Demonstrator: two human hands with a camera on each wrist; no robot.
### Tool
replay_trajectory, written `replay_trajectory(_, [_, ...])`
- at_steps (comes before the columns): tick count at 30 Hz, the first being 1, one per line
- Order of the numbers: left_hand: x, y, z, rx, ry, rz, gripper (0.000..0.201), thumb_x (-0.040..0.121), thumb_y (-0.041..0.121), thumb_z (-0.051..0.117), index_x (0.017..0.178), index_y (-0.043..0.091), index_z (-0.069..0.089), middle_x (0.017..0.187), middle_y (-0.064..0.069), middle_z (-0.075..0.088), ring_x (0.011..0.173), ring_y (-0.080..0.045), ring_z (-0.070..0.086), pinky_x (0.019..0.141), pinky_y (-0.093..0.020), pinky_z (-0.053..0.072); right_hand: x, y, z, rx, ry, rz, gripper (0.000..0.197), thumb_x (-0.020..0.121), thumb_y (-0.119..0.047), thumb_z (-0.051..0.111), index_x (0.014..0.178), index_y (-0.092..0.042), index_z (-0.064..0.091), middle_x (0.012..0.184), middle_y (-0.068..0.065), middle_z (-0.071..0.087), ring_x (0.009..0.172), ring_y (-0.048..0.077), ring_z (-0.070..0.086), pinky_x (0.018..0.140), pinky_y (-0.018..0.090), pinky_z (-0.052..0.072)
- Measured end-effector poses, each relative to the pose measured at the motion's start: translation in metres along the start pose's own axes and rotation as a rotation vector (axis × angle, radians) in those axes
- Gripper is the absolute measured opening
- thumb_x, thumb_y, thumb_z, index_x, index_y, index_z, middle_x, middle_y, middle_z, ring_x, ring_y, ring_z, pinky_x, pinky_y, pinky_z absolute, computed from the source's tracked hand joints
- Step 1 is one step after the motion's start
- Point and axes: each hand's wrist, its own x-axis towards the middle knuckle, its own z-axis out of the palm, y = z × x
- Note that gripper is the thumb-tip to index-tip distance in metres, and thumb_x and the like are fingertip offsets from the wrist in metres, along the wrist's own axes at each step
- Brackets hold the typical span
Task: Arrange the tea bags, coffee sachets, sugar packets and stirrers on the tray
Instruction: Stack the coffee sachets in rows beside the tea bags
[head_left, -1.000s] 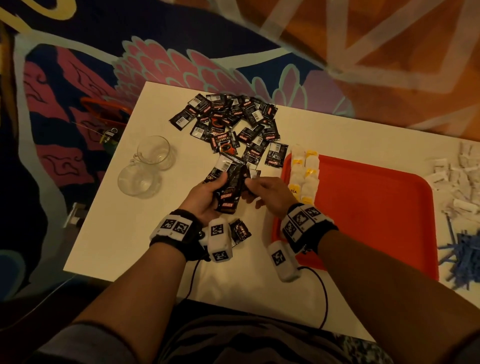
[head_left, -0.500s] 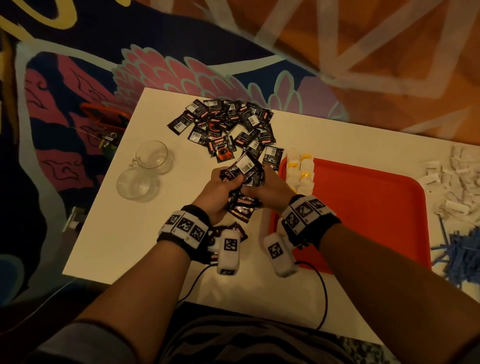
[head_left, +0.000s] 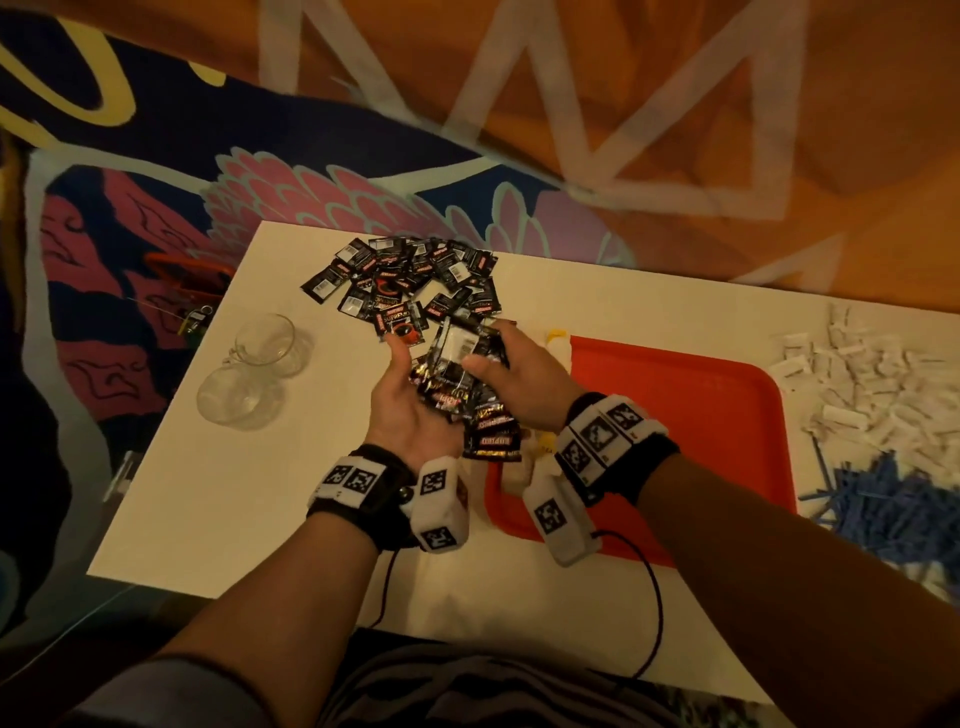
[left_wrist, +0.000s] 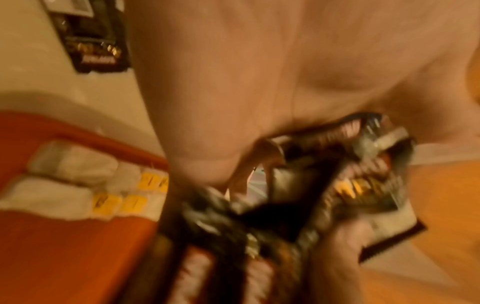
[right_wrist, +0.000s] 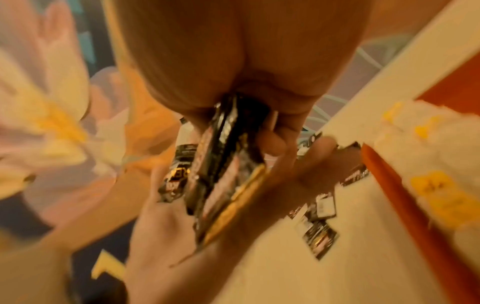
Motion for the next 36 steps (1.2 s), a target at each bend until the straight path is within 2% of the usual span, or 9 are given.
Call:
replay_trajectory(4, [0.000,-0.021,0.026,0.050,-0.038,-0.028,0.055,0.080,0.034,0.075,0.126,0.006,0.068,0.126,-0.018,0.065,0.112,-0.035,0.065,0.094,-0.052,0.054,-0.021,0.005,-0.026,-0.384,-0.018,-0.104,0.048,0.097,-0.045,0.050,0.135,-0.016,0.042,0.125,0.004,0.056,0.108,0.016,0.048,0.090,0.035,0.041])
replay_trajectory(6, [-0.002,-0.028,0.039,0.072,-0.052,-0.081,0.038,0.085,0.029,0.066,0.113,0.005,0.074,0.114,-0.019,0.070,0.099,-0.035,0.070,0.081,-0.051,0.058,-0.030,0.015,-0.039,-0.517,0.058,-0.154,0.054,0.094,-0.052,0.051,0.136,-0.019,0.043,0.125,0.003,0.052,0.113,0.020,0.043,0.097,0.043,0.039])
replay_trajectory(12, [0.003,-0.052,0.076,0.173,0.000,-0.163,0.037,0.091,0.028,0.054,0.106,0.001,0.073,0.099,-0.017,0.070,0.086,-0.029,0.069,0.079,-0.043,0.059,-0.056,0.031,-0.074,-0.296,0.305,-0.322,0.052,0.084,-0.040,0.070,0.129,-0.021,0.052,0.123,0.000,0.047,0.111,0.010,0.043,0.097,0.035,0.045])
replay_trajectory(17, [0.014,-0.071,0.090,0.179,0.162,-0.159,0.026,0.087,0.016,0.057,0.108,0.000,0.063,0.095,-0.017,0.067,0.082,-0.027,0.066,0.072,-0.035,0.059,-0.080,0.020,-0.105,-0.352,0.087,-0.306,0.068,0.081,-0.058,0.065,0.139,-0.031,0.042,0.145,0.001,0.037,0.134,0.016,0.033,0.113,0.038,0.031])
replay_trajectory(21, [0.016,-0.085,0.113,0.278,0.056,-0.152,0.018,0.091,0.011,0.051,0.097,0.004,0.066,0.080,-0.014,0.071,0.072,-0.022,0.072,0.062,-0.030,0.060,-0.086,0.018,-0.108,-0.670,-0.141,-0.178,0.093,0.066,-0.059,0.078,0.144,-0.041,0.029,0.158,0.006,0.015,0.145,0.027,0.015,0.115,0.044,0.024])
replay_trajectory(26, [0.014,-0.083,0.111,0.239,-0.149,-0.157,0.041,0.068,0.012,0.073,0.109,0.009,0.072,0.111,-0.016,0.068,0.105,-0.032,0.062,0.091,-0.046,0.042,-0.085,0.012,-0.125,-0.600,-0.087,-0.159,0.085,0.065,-0.053,0.082,0.135,-0.035,0.037,0.136,0.002,0.040,0.123,0.024,0.040,0.102,0.045,0.042])
replay_trajectory(29, [0.019,-0.082,0.114,0.254,-0.146,-0.199,0.057,0.060,0.011,0.077,0.115,0.010,0.064,0.108,-0.014,0.066,0.103,-0.031,0.061,0.087,-0.043,0.045,-0.088,0.007,-0.129,-0.643,-0.085,-0.186,0.089,0.065,-0.050,0.083,0.138,-0.031,0.034,0.137,0.005,0.037,0.125,0.024,0.039,0.103,0.045,0.042])
replay_trajectory(34, [0.022,-0.081,0.132,0.331,-0.015,-0.201,0.031,0.069,0.009,0.053,0.098,0.007,0.062,0.083,-0.011,0.064,0.076,-0.024,0.064,0.069,-0.035,0.051,-0.089,-0.003,-0.133,-0.650,-0.216,-0.085,0.119,0.059,-0.060,0.084,0.151,-0.036,0.012,0.161,0.005,0.000,0.147,0.030,0.010,0.117,0.048,0.026])
replay_trajectory(36, [0.019,-0.081,0.137,0.354,-0.047,-0.224,0.025,0.072,0.012,0.052,0.094,0.007,0.063,0.078,-0.010,0.065,0.070,-0.022,0.065,0.063,-0.031,0.052,-0.090,-0.006,-0.134,-0.662,-0.157,-0.094,0.116,0.060,-0.054,0.086,0.150,-0.039,0.014,0.160,0.005,0.003,0.147,0.028,0.009,0.117,0.046,0.026])
